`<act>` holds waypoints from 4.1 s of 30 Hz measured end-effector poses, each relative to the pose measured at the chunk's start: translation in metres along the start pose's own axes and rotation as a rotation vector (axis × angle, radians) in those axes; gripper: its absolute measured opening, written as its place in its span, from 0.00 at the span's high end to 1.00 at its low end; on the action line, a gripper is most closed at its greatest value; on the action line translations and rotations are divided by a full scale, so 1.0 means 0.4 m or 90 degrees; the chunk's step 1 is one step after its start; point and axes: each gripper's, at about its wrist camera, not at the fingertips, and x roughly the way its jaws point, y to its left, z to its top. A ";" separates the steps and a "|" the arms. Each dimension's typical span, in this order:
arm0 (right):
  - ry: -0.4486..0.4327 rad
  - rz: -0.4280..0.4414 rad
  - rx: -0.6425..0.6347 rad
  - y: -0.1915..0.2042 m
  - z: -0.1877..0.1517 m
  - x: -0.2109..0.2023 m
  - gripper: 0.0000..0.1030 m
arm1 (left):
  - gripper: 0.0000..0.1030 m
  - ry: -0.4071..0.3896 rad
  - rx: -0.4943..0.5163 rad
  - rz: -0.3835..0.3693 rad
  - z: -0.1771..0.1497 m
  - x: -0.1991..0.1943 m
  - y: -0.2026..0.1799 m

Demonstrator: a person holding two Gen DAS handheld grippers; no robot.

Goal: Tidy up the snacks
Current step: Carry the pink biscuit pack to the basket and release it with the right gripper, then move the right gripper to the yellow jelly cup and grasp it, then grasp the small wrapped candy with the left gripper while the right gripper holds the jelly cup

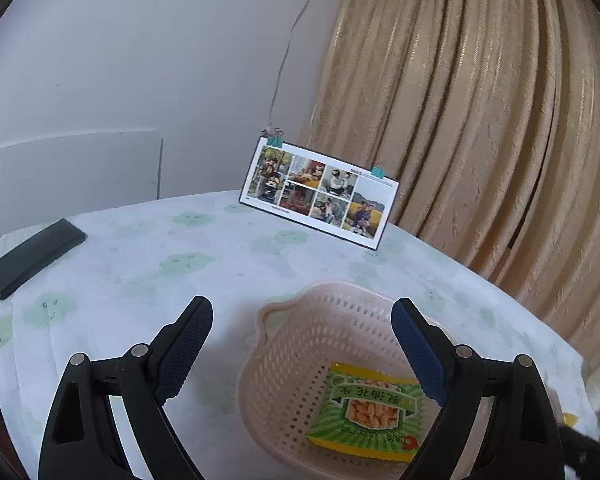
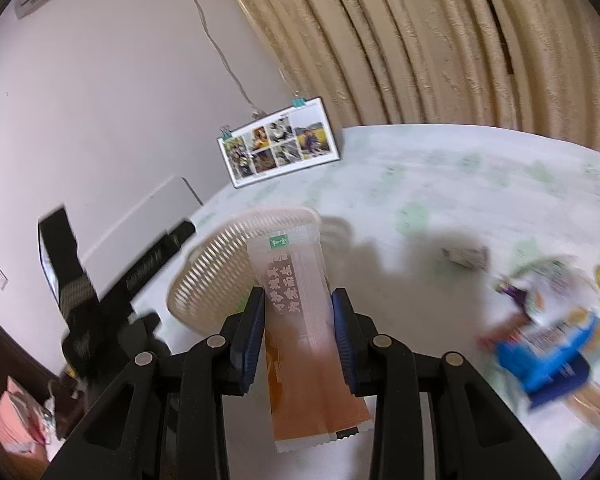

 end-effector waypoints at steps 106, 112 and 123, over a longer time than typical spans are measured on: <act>-0.045 -0.307 0.276 -0.656 -0.029 -0.172 0.60 | 0.12 0.071 0.321 -0.225 -0.124 -0.035 -0.451; -0.056 -0.303 0.300 -0.663 -0.040 -0.191 0.60 | 0.13 0.132 0.341 -0.258 -0.149 0.016 -0.535; -0.065 -0.296 0.311 -0.660 -0.042 -0.201 0.60 | 0.22 0.315 0.312 -0.294 -0.220 0.187 -0.624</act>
